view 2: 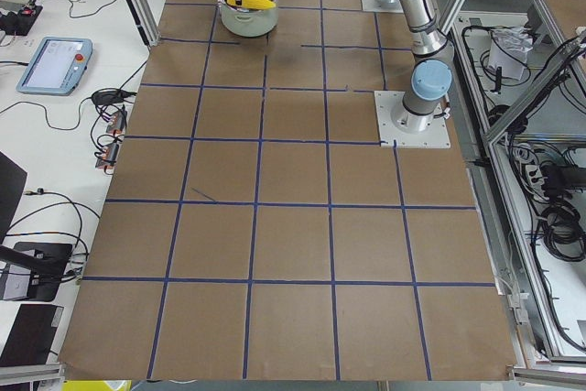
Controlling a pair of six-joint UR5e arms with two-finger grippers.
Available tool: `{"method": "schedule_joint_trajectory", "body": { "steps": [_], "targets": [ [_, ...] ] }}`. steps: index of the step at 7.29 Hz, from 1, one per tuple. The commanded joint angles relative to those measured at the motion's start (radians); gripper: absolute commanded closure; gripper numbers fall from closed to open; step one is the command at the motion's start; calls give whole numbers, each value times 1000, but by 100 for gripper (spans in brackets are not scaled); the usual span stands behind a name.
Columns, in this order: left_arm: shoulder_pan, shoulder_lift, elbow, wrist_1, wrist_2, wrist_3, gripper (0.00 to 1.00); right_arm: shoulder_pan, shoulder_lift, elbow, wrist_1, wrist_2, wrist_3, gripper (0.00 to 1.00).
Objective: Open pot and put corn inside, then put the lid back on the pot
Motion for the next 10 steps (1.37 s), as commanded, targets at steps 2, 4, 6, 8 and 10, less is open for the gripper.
{"method": "schedule_joint_trajectory", "body": {
  "steps": [2, 4, 6, 8, 10],
  "targets": [
    [-34, -86, 91, -8, 4, -13, 81, 0, 0, 0, 0, -1, -1, 61],
    [-34, -91, 99, -8, 15, -4, 22, 0, 0, 0, 0, -1, -1, 61],
    [-34, -87, 96, -17, 13, -9, 0, 0, 0, 5, -3, -1, -1, 61],
    [-14, -64, 83, -22, 10, 5, 0, 0, -3, 25, -24, -2, -1, 60],
    [36, -27, 62, -43, 15, 90, 0, 11, 11, 0, -44, -2, 18, 60]
  ]
}}
